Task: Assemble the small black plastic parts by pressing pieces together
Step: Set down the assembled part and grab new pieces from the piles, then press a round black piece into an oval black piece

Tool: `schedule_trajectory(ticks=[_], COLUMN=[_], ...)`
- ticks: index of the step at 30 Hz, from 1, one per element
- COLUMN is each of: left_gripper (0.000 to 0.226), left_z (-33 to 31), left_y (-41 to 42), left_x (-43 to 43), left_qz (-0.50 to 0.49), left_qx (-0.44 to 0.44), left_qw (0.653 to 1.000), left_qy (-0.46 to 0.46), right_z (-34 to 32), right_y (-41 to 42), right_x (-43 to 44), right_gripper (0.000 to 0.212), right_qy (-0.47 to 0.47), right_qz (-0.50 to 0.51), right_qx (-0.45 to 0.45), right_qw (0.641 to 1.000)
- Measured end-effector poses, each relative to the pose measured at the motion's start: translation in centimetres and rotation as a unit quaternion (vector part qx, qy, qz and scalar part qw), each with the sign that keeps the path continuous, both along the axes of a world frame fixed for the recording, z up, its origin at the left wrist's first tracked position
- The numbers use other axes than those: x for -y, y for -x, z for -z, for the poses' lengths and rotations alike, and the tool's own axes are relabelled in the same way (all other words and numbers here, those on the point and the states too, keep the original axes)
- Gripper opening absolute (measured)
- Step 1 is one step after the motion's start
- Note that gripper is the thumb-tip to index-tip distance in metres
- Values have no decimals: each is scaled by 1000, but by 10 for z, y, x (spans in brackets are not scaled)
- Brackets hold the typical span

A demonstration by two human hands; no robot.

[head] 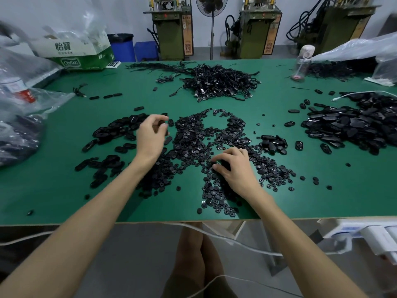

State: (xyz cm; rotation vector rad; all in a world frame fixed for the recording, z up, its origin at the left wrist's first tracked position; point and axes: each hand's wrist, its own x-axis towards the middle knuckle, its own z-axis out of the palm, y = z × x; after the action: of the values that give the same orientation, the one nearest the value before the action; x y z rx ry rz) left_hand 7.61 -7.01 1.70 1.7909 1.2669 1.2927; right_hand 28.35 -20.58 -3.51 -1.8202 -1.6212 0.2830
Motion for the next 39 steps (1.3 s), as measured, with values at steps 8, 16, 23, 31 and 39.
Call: schedule_trajectory(ticks=[8, 16, 23, 31, 39], left_gripper=[14, 21, 31, 30, 31], left_z=[13, 14, 21, 33, 39], left_y=[-53, -54, -65, -80, -79], left_x=[32, 35, 48, 60, 64], left_qz=[88, 127, 160, 171, 192], left_qx=[311, 347, 375, 364, 333], left_qw=[900, 866, 856, 867, 888], left_qy=[293, 337, 318, 295, 252], right_z=[-4, -8, -12, -12, -10], right_y=[1, 1, -1, -3, -3], right_x=[2, 4, 10, 9, 9], right_gripper=[5, 14, 17, 14, 20], right_qy=[-6, -37, -84, -93, -98], right_qz=[-2, 10, 11, 34, 41], right_qx=[-54, -84, -117, -142, -195], right_qw=[999, 996, 990, 985, 975])
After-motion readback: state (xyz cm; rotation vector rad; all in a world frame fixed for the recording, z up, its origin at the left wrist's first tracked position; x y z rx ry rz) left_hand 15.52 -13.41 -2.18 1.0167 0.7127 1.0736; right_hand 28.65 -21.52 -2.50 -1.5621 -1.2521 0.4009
